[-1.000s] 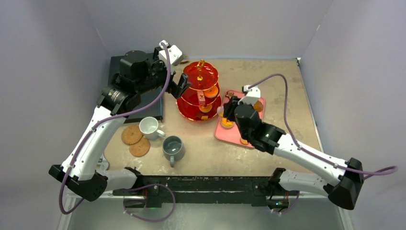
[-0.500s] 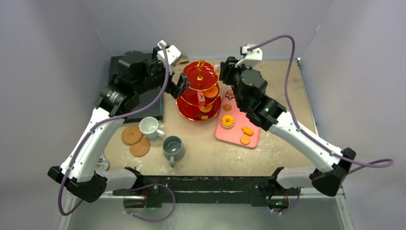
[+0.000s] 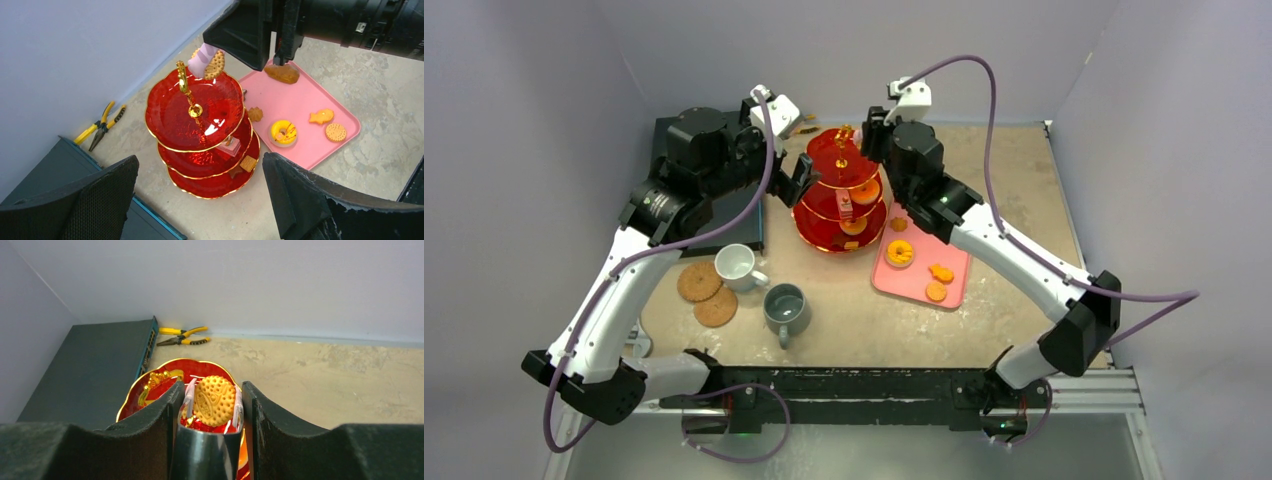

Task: Serve the afternoon tea
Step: Place the desert on the desert table.

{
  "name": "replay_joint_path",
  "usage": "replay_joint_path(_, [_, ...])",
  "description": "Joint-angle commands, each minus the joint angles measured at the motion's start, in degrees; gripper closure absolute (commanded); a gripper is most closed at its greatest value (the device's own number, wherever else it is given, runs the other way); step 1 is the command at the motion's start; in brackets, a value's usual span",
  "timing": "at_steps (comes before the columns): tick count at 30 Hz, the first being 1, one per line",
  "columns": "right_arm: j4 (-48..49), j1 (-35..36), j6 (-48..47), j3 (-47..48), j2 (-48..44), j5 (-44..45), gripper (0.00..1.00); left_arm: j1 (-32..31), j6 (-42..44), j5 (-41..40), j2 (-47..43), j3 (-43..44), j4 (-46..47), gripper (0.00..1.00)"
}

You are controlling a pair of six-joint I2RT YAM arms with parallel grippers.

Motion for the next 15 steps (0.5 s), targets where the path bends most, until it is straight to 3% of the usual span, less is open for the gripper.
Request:
replay_joint_path(1, [2.68, -0.35, -1.31, 3.38, 1.12, -2.16, 0.96, 0.04, -0.08, 0.23, -1.29, 0.20, 1.22, 0.05])
replay_joint_path(15, [2.33, -0.77, -0.61, 1.82, 1.11, -4.53, 0.79, 0.03, 0.10, 0.02, -1.09, 0.81, 1.29, 0.05])
